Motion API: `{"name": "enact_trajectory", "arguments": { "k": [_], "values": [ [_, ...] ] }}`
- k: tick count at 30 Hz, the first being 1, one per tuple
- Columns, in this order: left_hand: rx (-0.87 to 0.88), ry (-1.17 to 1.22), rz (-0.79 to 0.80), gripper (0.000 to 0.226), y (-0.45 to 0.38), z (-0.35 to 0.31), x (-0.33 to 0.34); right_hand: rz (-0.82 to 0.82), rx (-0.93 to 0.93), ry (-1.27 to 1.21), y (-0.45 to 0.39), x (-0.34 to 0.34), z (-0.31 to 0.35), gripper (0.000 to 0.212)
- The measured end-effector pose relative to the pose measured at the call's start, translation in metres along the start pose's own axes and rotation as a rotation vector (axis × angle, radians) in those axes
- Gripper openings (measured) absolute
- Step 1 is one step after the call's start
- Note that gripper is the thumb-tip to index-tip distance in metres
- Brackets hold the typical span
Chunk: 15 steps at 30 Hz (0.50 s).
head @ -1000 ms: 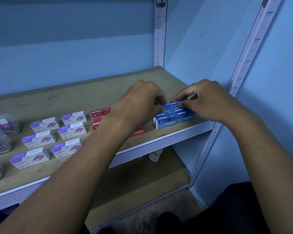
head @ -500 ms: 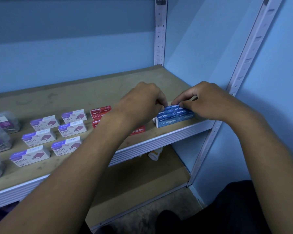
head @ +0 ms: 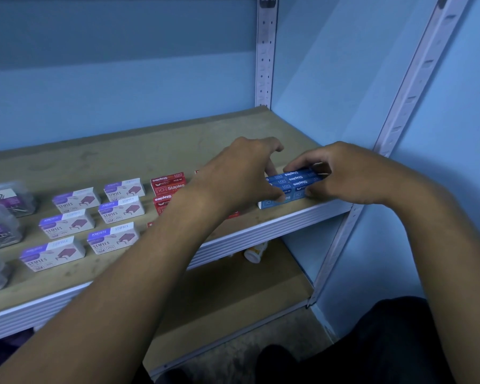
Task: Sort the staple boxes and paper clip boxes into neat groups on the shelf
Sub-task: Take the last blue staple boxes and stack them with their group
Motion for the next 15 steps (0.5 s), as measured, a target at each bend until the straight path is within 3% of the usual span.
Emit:
{"name": "enact_trajectory", "arguments": {
  "k": [8,13,15],
  "values": [
    [0.003,0.015,-0.018,0.085,0.000,0.000,0.003,-0.008,0.023,0.026,-0.002,-0.002,0.002,0.045],
    [0.018,0.026,-0.044,0.096,0.006,0.002,-0.003,0.011,0.024,0.005,0.002,-0.002,0.004,0.057],
    [0.030,0.006,-0.084,0.090,0.011,0.004,-0.013,-0.022,0.017,-0.004,0.003,-0.003,0.006,0.061]
  ]
}}
Point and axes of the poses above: each hand's wrist, its own y-axis away from the middle knuckle, its own x-axis out of the palm, z = x × y, the point moved 2 cm from there along -y, towards the middle knuckle, and after that the axes turned 1 degree about -y, right-handed, at the moved point
